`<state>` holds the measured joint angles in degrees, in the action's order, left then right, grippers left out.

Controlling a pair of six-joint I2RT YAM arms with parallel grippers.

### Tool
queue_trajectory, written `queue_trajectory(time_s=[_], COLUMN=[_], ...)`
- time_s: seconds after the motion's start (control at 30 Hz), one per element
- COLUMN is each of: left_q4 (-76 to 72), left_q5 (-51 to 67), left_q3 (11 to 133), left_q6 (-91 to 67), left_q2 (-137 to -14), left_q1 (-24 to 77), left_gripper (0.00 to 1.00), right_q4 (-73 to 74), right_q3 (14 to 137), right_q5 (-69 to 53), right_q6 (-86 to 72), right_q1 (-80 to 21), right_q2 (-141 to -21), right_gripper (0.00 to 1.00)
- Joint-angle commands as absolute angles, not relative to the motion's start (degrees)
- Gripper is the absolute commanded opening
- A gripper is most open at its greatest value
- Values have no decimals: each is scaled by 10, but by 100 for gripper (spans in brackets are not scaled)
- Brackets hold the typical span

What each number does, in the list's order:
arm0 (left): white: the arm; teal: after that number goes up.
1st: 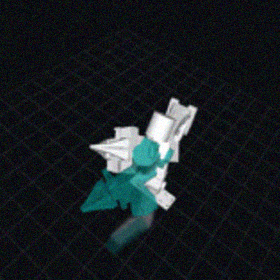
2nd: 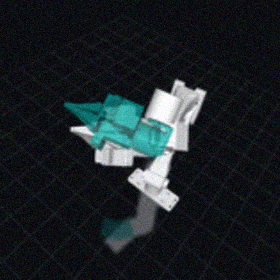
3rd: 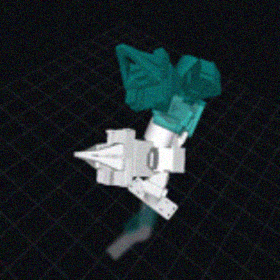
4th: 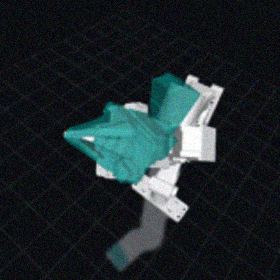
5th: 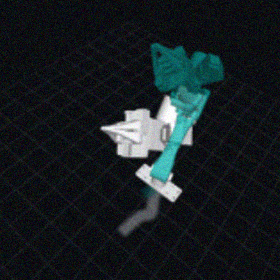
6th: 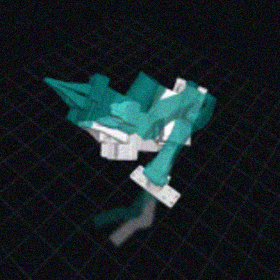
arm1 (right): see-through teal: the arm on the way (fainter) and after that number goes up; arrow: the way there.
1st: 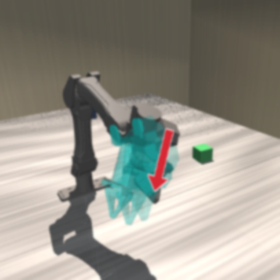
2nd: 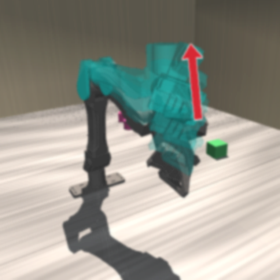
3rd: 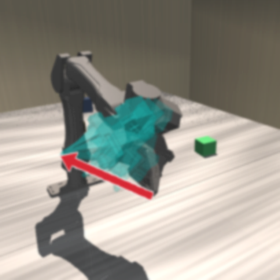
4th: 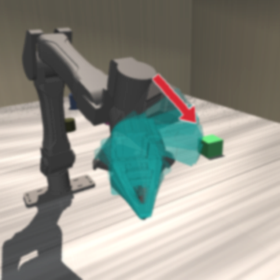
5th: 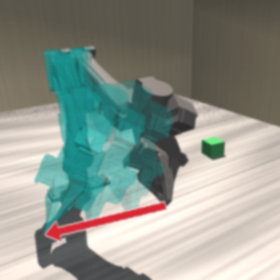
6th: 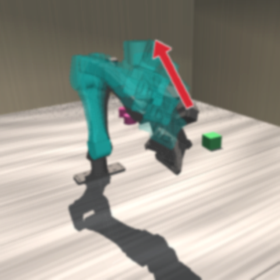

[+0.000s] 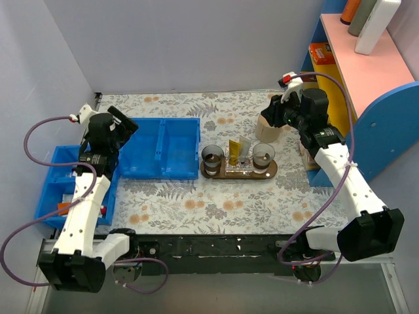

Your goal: Prepare toiletry sets of a toothbrush and toothpaste on the tray

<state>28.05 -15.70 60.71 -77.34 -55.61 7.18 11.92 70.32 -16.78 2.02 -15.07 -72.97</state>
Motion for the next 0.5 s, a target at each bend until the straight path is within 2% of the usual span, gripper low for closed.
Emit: queue_trajectory(time_s=[0.0,0.1,0.2,0.27,0.37,0.47], left_q4=[374,447,474,484,448,460], left_q5=[-185,-215,-151,-173,-160,-146], left_q3=[622,633,617,609,620,660], left_q6=[-876,-921,-974,-991,-943,-912], left_q2=[-589,-614,-643,-642,-655,-726], left_q1=[11,-43,-131,-155,-176,-220], left_gripper=[81,80,77,74,73,65], right_q4=[48,58,83,101,150,193], right_q3=[682,693,702,703,715,739], right_q5=[-108,-92,-86,-82,-67,-48], right_q6=[-58,-88,-111,-116,-110,-91], right_q1=[-145,-145,-145,-144,-144,-145], right_q2=[-730,-748,-756,-754,-748,-748], right_gripper=[34,32,29,29,28,26])
